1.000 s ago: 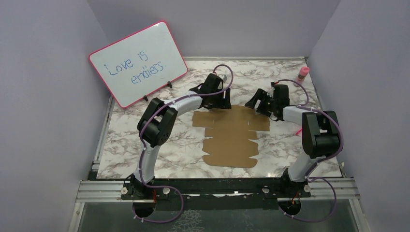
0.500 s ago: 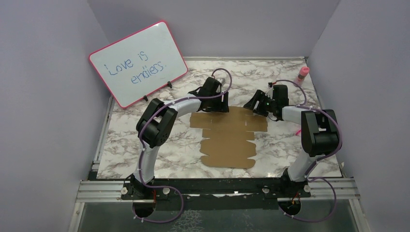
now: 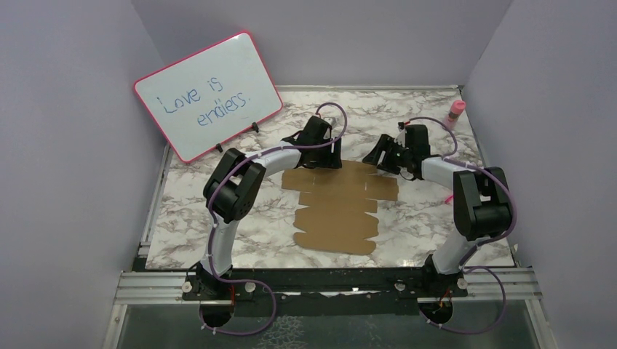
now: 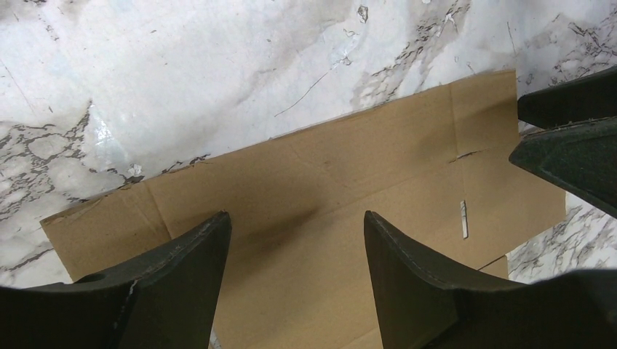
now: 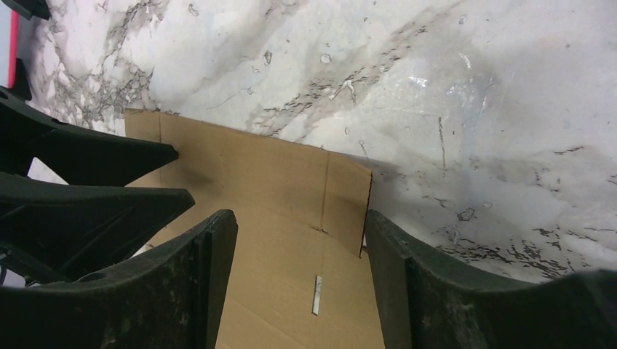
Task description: Fold the paper box
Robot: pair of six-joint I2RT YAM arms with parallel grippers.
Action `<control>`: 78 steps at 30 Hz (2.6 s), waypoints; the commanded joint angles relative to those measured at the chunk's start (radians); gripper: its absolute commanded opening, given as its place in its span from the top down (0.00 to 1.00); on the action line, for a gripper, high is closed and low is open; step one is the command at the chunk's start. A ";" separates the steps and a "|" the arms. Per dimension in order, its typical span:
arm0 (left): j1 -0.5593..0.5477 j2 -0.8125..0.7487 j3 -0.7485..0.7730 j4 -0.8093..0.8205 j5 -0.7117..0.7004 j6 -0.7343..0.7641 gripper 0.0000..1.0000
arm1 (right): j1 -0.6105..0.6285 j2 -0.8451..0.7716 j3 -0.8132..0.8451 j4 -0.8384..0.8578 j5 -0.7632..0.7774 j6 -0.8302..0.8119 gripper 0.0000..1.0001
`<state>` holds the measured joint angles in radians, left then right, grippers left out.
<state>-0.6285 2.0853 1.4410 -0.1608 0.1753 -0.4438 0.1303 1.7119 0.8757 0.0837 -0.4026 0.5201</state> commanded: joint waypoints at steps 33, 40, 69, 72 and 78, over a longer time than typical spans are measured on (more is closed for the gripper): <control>-0.003 -0.194 -0.057 -0.014 0.002 -0.002 0.27 | 0.178 -0.161 0.118 -0.196 0.173 -0.102 0.28; 0.051 -0.328 -0.193 -0.003 0.022 -0.035 0.23 | 0.190 -0.208 0.023 -0.111 0.068 -0.082 0.26; 0.349 -0.476 -0.582 0.082 0.219 -0.132 0.19 | 0.277 -0.007 -0.116 0.180 -0.074 -0.028 0.26; 0.352 -0.458 -0.583 0.090 0.219 -0.134 0.20 | 0.279 0.000 -0.120 0.188 -0.074 -0.028 0.26; 0.355 -0.420 -0.589 0.105 0.225 -0.131 0.20 | 0.282 0.013 -0.125 0.196 -0.071 -0.029 0.26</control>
<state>-0.2806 1.6398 0.8692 -0.0933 0.3672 -0.5671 0.4015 1.7023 0.7673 0.2432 -0.4629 0.4999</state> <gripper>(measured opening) 0.800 0.740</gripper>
